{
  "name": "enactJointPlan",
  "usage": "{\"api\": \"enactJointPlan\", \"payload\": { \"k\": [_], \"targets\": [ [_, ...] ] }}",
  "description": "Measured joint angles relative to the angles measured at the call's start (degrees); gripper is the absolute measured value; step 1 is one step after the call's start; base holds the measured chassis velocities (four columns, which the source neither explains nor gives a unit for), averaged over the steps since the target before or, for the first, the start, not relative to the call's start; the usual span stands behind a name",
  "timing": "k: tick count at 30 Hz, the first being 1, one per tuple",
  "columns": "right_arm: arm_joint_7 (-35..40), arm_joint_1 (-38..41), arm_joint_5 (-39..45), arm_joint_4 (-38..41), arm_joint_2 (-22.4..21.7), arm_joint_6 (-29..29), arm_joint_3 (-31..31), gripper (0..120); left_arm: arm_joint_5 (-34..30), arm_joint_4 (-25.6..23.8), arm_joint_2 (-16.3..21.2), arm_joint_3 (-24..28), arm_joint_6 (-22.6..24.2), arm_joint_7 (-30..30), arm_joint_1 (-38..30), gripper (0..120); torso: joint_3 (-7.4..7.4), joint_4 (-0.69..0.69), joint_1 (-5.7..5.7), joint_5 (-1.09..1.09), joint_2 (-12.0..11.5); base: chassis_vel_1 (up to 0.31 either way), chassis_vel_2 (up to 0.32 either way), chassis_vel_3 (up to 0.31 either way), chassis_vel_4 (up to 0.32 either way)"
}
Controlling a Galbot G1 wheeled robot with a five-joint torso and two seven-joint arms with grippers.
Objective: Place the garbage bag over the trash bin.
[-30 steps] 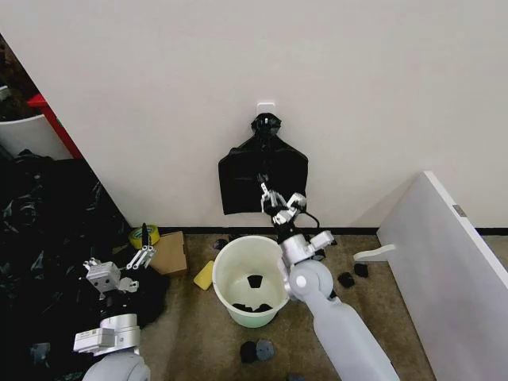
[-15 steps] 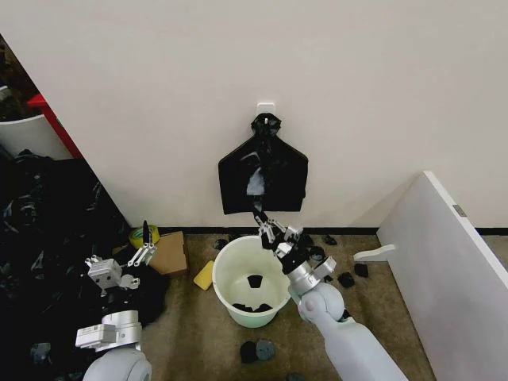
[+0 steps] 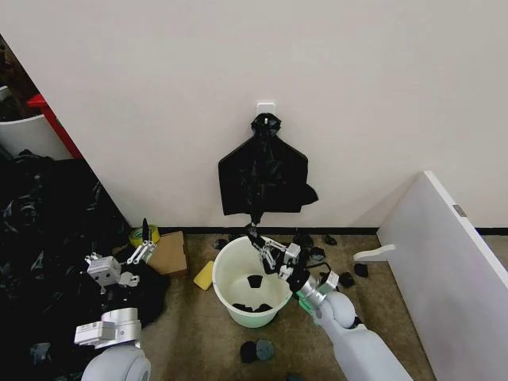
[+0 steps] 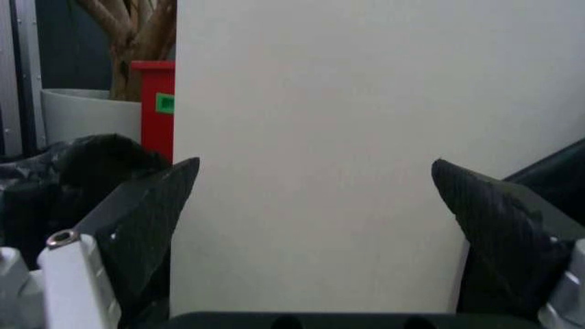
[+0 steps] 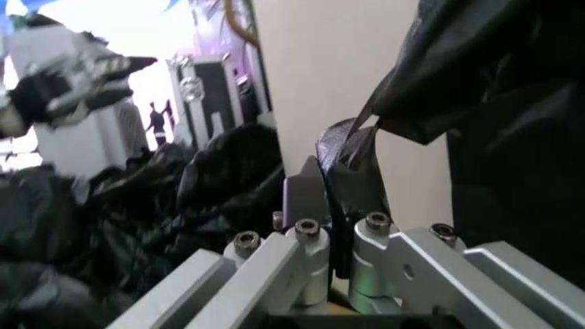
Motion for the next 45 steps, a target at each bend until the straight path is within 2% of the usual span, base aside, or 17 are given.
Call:
{"api": "enactJointPlan", "payload": {
  "k": [20, 31, 35, 38, 39, 43, 45],
  "targets": [
    [-13.53, 1.01, -4.2, -5.53, 0.11, 1.15, 3.92, 0, -0.64, 0.25, 0.17, 0.24, 1.08, 0.1, -1.19, 100, 0.0, 0.0, 0.0, 0.0, 0.0, 0.0, 0.0, 0.0, 0.0],
    [-14.19, 0.67, -4.82, -5.45, 0.17, 2.12, 5.84, 0, -0.47, -0.27, -0.18, 0.18, 1.1, 0.1, -0.81, 100, 0.0, 0.0, 0.0, 0.0, 0.0, 0.0, 0.0, 0.0, 0.0],
    [-8.25, 0.16, -1.89, -1.95, -0.81, 3.5, 6.05, 0, -0.3, -0.67, -0.35, 0.21, 1.07, 0.11, -0.62, 100, 0.0, 0.0, 0.0, 0.0, 0.0, 0.0, 0.0, 0.0, 0.0],
    [-3.67, -0.66, 0.39, 0.23, -1.95, 4.94, 5.2, 5, -0.28, -0.92, -0.43, 0.21, 1.05, 0.12, -0.56, 100, 0.0, 0.01, 0.0, 0.0, 0.0, 0.0, 0.0, 0.0, 0.0],
    [-2.44, -1.23, 1.76, 1.23, -2.54, 5.44, 4.93, 12, -0.27, -1.04, -0.44, 0.2, 1.04, 0.12, -0.54, 100, 0.0, 0.01, 0.0, 0.01, 0.0, 0.0, 0.0, 0.0, 0.0],
    [-1.03, -4.01, 4.33, 4.57, -4.53, 6.73, 5.64, 28, -0.27, -1.28, -0.42, 0.17, 0.98, 0.13, -0.51, 100, 0.0, 0.0, 0.0, 0.01, 0.0, 0.0, 0.0, 0.0, 0.0],
    [-0.66, -4.62, 4.63, 5.33, -4.86, 6.84, 5.92, 31, -0.27, -1.29, -0.42, 0.17, 0.97, 0.13, -0.51, 100, 0.0, 0.0, 0.0, 0.01, 0.0, 0.0, 0.0, 0.0, 0.0]
  ]
}}
